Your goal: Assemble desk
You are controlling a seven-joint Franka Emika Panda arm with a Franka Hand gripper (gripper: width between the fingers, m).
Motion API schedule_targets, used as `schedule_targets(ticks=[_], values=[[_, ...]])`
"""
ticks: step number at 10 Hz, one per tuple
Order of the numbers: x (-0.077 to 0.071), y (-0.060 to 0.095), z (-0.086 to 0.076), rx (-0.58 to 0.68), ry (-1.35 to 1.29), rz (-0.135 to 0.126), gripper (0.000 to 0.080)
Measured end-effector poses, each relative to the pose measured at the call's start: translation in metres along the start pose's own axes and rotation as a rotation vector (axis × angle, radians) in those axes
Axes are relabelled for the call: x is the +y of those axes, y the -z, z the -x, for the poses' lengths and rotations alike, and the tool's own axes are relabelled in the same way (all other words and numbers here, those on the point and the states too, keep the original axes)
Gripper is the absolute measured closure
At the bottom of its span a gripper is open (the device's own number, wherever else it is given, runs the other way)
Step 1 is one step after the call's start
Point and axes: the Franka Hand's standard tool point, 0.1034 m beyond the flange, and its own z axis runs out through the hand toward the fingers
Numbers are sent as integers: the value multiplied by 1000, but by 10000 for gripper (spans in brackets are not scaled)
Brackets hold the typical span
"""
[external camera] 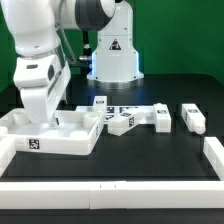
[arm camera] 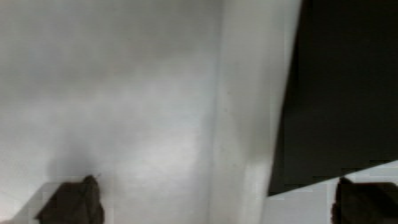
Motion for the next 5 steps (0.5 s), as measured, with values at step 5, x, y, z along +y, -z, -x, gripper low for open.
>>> schedule_targets(ticks=[5], values=[[0,6,14,-9,24,102,151]])
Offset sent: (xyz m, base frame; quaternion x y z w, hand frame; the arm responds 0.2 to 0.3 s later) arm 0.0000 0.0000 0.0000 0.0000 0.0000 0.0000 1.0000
